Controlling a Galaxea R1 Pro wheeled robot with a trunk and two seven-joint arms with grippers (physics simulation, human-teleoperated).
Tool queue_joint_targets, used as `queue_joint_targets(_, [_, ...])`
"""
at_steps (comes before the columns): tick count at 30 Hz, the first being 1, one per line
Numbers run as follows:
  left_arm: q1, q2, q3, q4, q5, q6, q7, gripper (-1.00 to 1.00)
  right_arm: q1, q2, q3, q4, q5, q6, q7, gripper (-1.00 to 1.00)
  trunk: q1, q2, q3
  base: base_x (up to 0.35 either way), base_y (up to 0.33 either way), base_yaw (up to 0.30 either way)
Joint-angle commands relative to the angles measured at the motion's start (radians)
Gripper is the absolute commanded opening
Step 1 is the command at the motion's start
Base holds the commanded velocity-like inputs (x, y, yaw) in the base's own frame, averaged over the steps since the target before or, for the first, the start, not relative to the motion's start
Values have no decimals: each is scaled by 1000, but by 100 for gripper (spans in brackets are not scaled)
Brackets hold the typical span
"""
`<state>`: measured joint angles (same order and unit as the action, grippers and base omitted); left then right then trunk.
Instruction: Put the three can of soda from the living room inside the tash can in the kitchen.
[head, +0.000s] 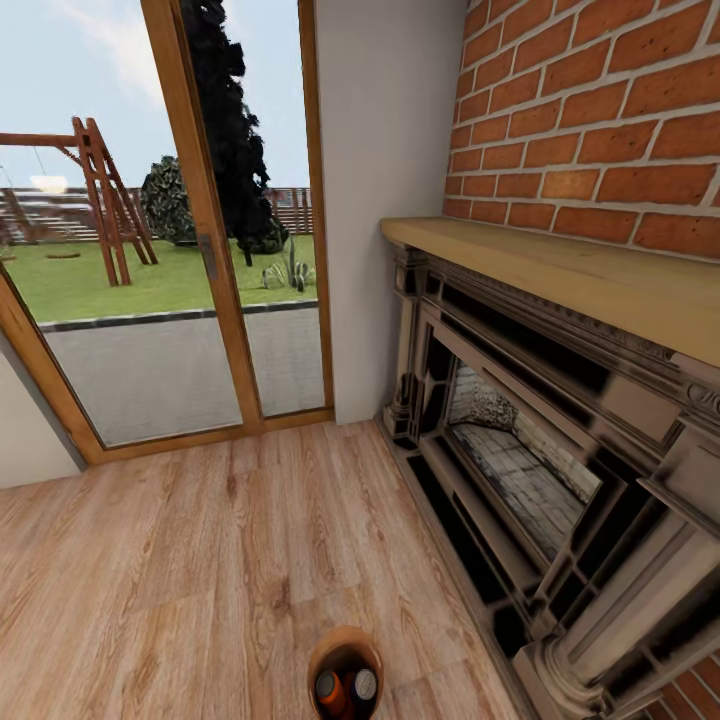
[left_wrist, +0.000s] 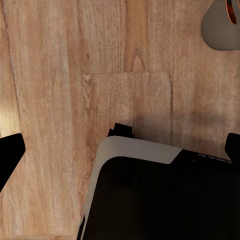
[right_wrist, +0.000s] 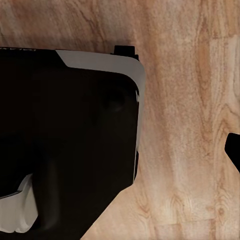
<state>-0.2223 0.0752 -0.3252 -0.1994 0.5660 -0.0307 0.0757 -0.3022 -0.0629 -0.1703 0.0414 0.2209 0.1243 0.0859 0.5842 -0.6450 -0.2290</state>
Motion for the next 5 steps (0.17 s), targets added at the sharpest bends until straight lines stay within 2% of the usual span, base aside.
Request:
queue_joint_targets(1, [0,0,0,0,0,0,0,100,0,0,0,0,0,0,0,100,0,0,0,0,0,0])
queue_joint_targets(5, [0,0,0,0,0,0,0,100,0,0,0,0,0,0,0,100,0,0,0,0,0,0])
